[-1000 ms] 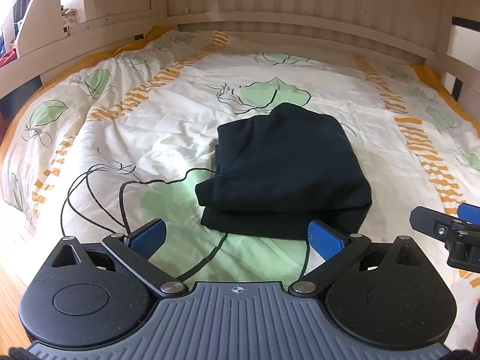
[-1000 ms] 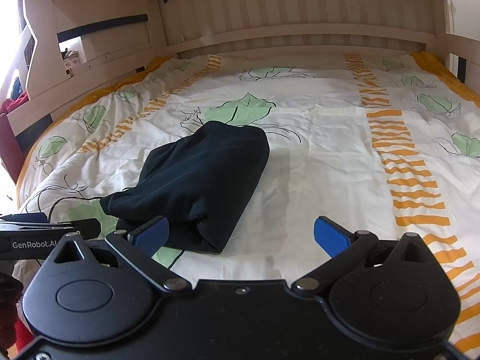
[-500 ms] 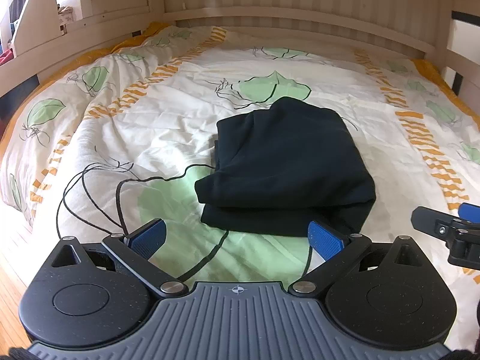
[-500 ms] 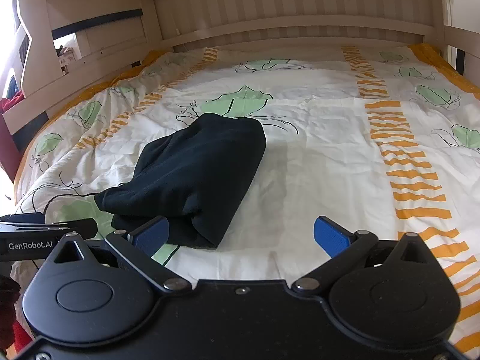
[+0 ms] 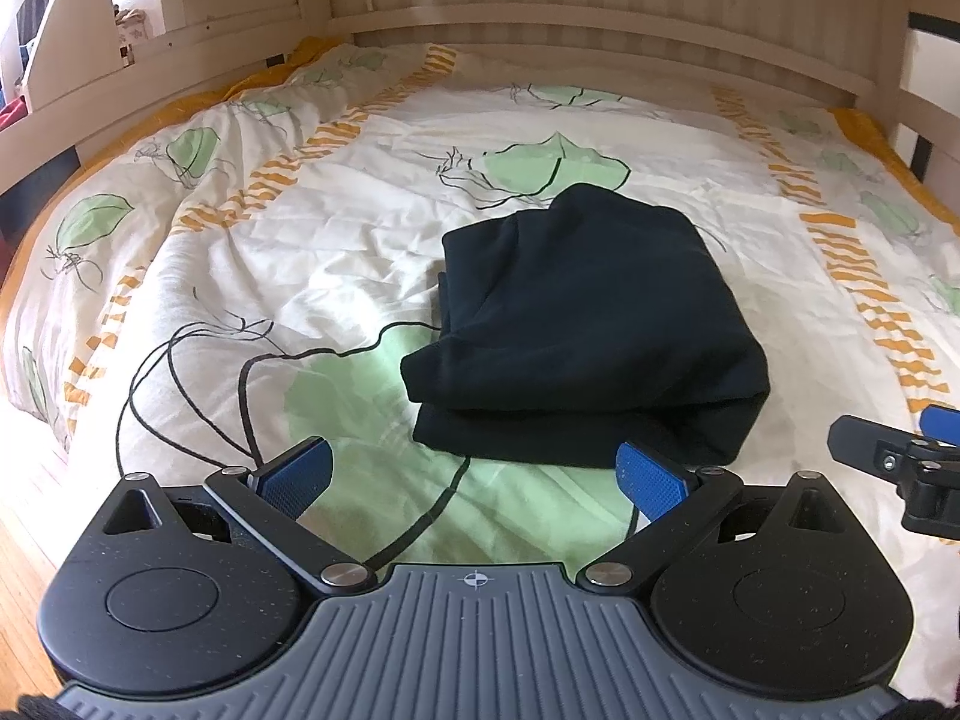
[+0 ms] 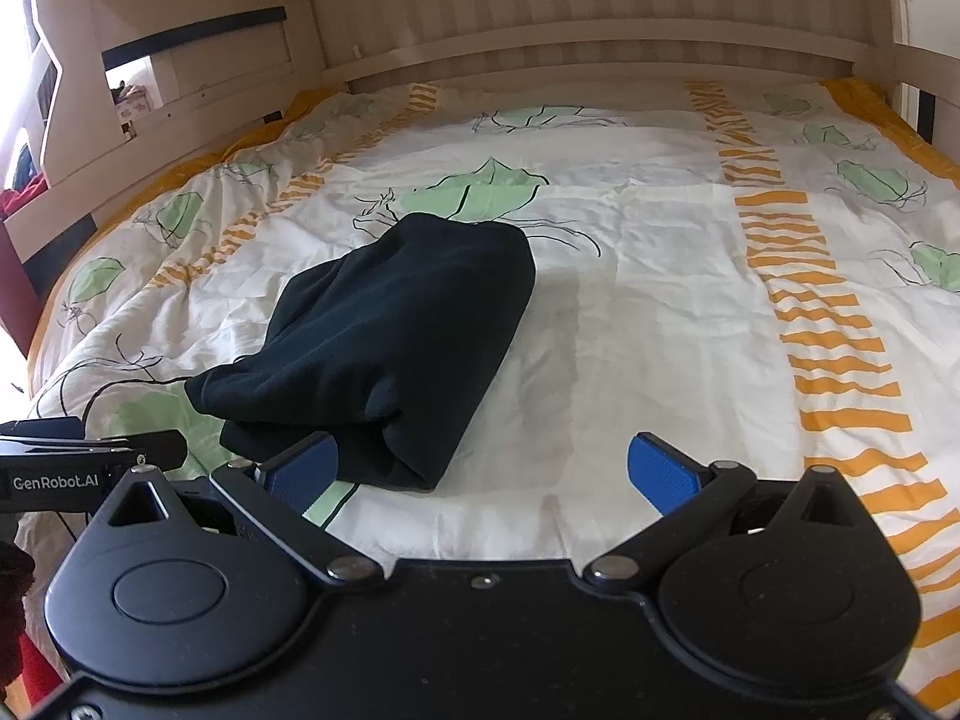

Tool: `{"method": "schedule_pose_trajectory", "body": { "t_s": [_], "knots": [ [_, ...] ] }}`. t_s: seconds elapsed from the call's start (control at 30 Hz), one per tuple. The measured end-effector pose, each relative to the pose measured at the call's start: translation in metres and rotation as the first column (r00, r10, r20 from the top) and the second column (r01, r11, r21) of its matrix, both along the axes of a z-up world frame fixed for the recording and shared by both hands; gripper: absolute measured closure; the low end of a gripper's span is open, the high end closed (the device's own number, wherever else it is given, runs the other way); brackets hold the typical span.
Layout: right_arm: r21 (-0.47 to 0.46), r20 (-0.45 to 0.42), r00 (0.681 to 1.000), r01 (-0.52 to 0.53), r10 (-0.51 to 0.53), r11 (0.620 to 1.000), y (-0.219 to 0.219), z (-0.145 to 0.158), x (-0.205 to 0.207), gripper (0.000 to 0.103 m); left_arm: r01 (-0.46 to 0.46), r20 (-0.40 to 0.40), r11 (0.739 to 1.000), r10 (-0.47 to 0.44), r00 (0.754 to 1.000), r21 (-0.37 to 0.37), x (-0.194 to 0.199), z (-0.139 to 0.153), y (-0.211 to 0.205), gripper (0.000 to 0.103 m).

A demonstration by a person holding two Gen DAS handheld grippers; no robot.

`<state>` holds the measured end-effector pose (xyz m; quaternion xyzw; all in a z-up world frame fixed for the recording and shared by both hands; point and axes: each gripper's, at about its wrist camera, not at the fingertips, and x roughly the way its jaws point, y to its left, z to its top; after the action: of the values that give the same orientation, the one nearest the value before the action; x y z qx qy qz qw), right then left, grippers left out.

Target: Fold large clothes

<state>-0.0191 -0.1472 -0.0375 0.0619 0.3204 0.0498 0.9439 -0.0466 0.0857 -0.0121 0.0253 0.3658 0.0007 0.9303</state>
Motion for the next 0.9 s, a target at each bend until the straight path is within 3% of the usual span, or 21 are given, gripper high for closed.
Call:
{"method": "schedule_pose_trajectory", "body": {
  "t_s": [0.9],
  "knots": [
    [0.007, -0.021, 0.999, -0.025, 0.026, 1.0, 0.0059, -0.0066, 0.0068, 0.0, -0.001, -0.032, 1.0, 0.0, 0.999, -0.021, 0.0067, -0.0055, 0.0001, 0.001]
  ]
}}
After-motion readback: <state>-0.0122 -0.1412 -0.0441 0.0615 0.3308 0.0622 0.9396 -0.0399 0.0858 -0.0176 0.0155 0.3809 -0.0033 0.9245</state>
